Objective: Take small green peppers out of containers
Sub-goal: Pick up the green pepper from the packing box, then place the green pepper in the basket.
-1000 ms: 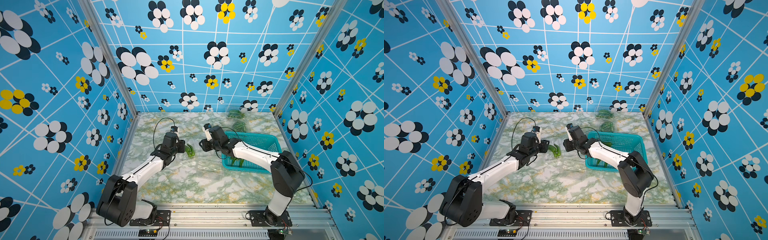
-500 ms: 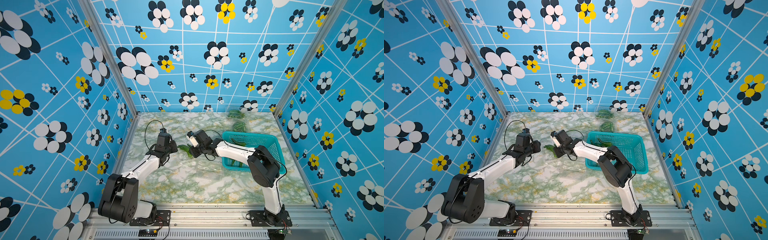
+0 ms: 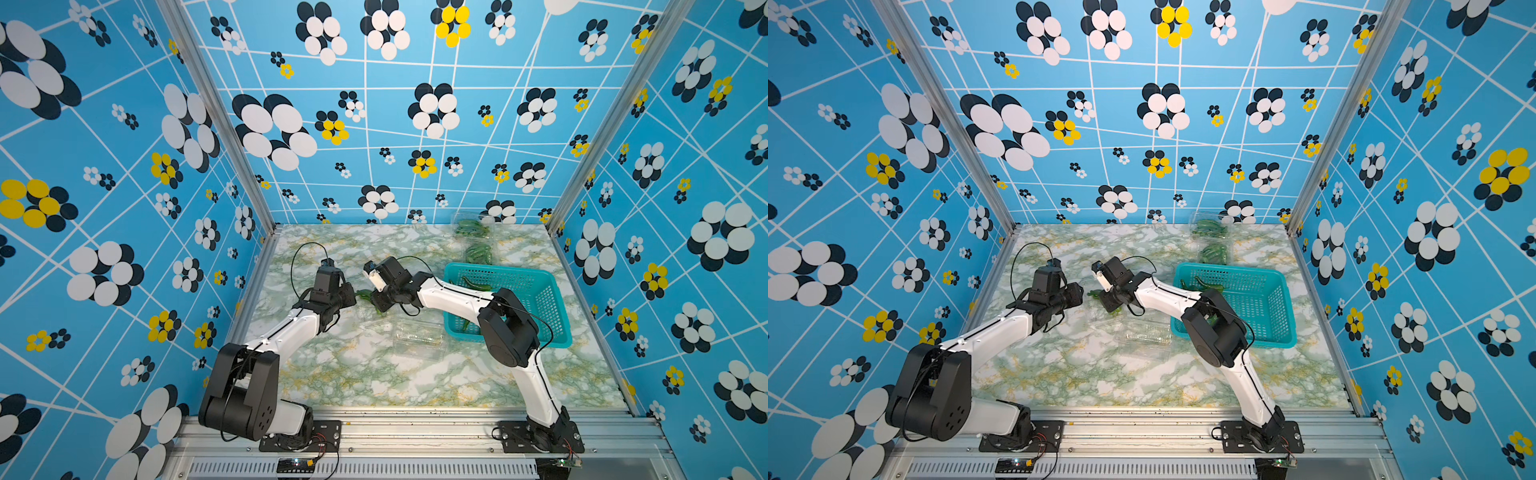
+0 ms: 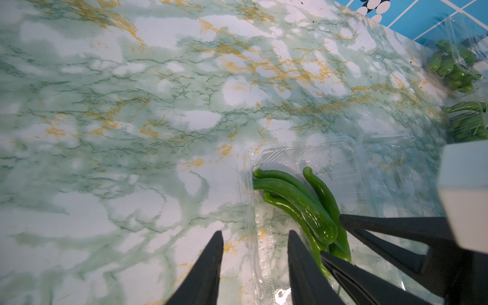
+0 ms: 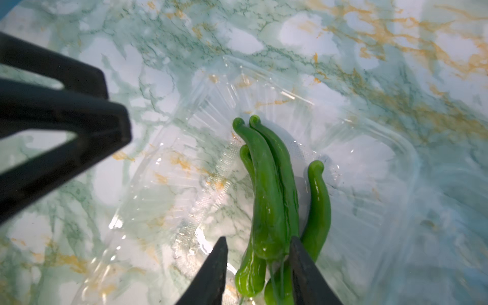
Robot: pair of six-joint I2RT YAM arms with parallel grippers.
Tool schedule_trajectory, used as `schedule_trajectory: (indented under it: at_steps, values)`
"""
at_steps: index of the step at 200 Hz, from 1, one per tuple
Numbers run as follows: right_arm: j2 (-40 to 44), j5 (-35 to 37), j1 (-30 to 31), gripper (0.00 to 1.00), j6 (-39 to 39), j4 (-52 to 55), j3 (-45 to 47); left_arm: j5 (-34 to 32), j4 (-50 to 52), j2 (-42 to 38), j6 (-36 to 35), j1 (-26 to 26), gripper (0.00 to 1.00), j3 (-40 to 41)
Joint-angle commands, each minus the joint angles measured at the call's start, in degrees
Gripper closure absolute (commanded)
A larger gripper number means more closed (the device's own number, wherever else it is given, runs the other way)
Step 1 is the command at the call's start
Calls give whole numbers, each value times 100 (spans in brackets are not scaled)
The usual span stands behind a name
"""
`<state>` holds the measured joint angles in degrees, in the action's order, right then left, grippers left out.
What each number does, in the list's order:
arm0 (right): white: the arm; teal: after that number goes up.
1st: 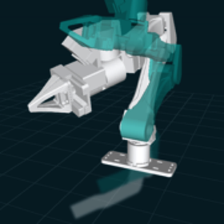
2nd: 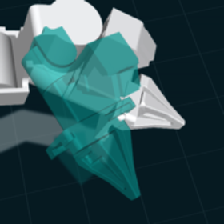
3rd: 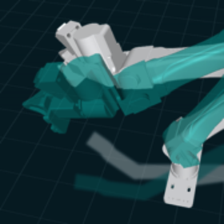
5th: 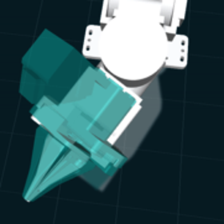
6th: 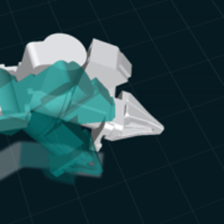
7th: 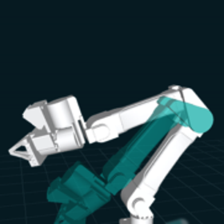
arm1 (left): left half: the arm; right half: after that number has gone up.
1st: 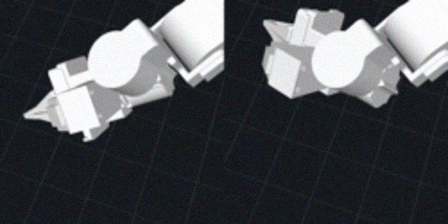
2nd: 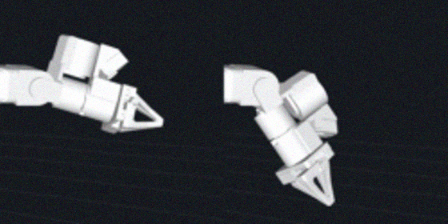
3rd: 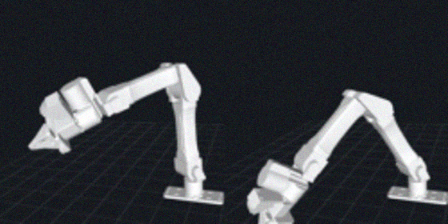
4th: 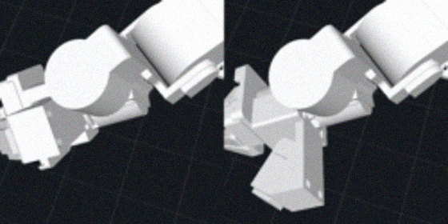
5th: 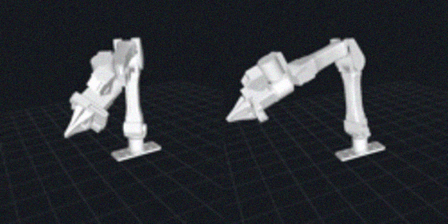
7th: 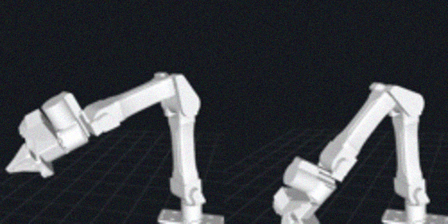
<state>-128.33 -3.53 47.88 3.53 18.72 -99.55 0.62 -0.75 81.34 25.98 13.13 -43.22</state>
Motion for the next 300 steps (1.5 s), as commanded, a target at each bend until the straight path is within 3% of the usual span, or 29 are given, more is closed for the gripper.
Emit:
schedule_trajectory:
  at_steps: [1,74,111,163,226,300]
  values:
    - [-206,72,37,60,-121,346,-231,83,-27,-39,36,-47,58,-37]
    - [-351,110,54,67,-123,395,-343,124,-48,-38,36,-49,58,-28]
    - [-282,72,53,87,-129,407,-334,159,-48,-21,26,-47,58,-37]
    - [-150,-74,55,96,-140,399,-222,159,-52,-15,12,-54,58,-31]
    - [335,-469,49,97,-148,369,11,194,-68,4,-3,-47,58,-37]
    - [1404,96,53,100,-59,-264,733,401,-494,-352,-5,-50,58,247]
